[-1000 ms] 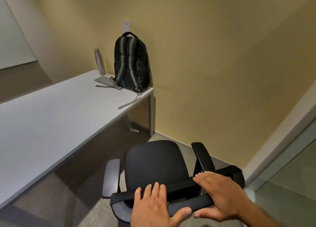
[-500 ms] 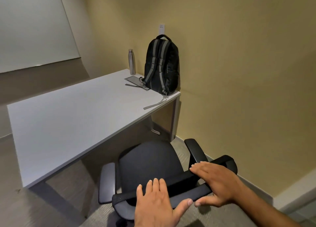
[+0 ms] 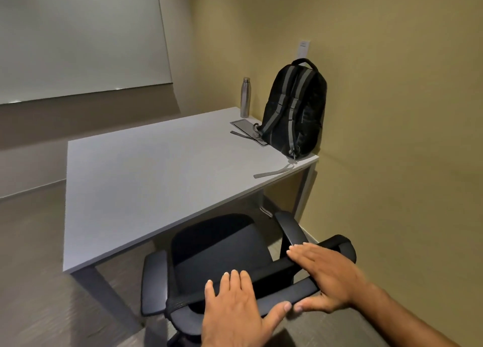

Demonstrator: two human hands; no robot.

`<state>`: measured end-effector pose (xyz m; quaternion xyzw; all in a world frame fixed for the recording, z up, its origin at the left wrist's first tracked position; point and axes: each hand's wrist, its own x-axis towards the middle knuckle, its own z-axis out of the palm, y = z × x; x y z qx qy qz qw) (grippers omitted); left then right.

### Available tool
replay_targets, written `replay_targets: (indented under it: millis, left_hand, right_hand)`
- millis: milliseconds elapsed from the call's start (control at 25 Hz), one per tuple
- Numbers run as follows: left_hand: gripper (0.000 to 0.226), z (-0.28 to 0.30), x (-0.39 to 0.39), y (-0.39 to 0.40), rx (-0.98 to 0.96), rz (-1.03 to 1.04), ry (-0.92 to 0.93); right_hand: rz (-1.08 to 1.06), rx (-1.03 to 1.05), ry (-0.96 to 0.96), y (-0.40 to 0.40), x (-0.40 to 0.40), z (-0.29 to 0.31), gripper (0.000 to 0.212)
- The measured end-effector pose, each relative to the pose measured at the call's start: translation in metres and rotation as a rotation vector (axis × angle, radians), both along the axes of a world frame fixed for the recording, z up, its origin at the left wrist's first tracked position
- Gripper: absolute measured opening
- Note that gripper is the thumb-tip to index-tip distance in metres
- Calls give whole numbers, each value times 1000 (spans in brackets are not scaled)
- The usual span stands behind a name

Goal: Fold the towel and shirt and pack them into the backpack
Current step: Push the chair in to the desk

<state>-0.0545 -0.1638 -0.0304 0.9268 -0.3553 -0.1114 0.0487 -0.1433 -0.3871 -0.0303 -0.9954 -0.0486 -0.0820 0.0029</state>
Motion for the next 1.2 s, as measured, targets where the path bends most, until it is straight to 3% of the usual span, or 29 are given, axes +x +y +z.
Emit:
replay_targets:
  millis: [240,440,880,1200]
  left_hand:
    - [123,9,58,-7,82,59,72]
    - [121,6,102,-14,93,92,65]
    - [123,3,173,-30,44,235,-42]
    - [127,6,204,-61,32,393,-126]
  right_hand:
    - [3,5,113,-19,67,-6,107]
    - [68,-34,84,-28,120,-2,103]
    - [94,25,222,-45,214,0,120]
    - [179,-8,274,-76,270,6,119]
